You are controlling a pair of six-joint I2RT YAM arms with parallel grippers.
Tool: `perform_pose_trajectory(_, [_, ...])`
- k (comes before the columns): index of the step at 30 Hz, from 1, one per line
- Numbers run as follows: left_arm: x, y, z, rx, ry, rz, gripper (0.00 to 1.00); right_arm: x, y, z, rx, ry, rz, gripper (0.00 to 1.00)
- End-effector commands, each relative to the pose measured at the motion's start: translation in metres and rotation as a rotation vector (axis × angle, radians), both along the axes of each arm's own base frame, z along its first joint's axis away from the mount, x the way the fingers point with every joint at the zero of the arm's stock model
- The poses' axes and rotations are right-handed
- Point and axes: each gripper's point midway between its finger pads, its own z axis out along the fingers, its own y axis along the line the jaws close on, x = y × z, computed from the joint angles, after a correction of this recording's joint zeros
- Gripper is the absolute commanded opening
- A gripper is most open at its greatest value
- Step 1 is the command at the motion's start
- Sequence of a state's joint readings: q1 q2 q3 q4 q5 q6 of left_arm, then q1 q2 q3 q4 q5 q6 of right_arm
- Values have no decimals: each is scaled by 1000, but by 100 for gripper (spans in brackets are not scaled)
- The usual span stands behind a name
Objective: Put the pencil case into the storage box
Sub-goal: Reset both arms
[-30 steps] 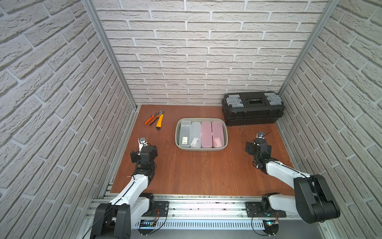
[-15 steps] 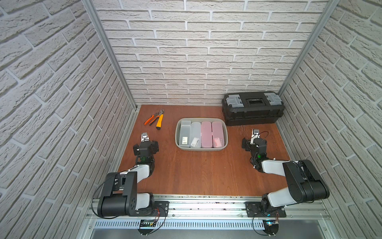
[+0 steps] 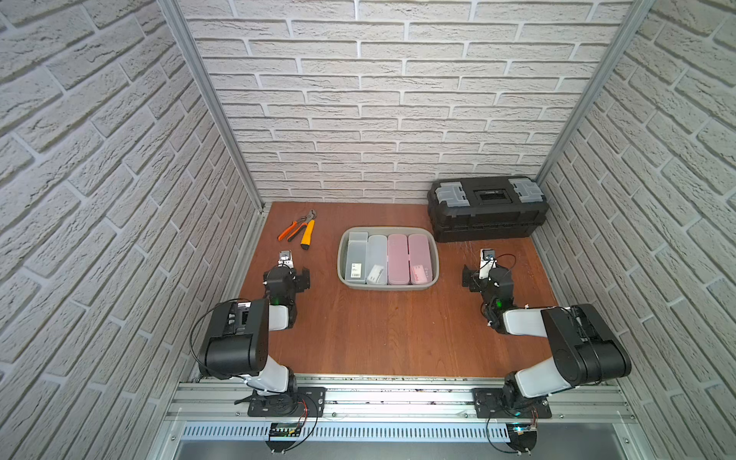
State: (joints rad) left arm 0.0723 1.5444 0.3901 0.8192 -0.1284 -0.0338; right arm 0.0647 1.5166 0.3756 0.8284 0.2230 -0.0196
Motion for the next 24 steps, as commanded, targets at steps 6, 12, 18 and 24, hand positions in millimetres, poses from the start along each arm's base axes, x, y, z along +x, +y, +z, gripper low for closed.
perform_pose_trajectory(6, [8, -8, 10, -9, -42, -49, 98, 6, -2, 10, 9, -38, 13, 100])
perform_pose_trajectory(12, [8, -8, 11, -7, -43, -48, 98, 7, -2, 10, 21, -34, 20, 100])
perform_pose_trajectory(18, [8, -8, 10, -7, -42, -48, 99, 9, -1, 8, 31, -22, 36, 100])
perform_pose_trajectory(24, [8, -7, 11, -7, -43, -46, 98, 9, -3, 8, 50, -21, 43, 100])
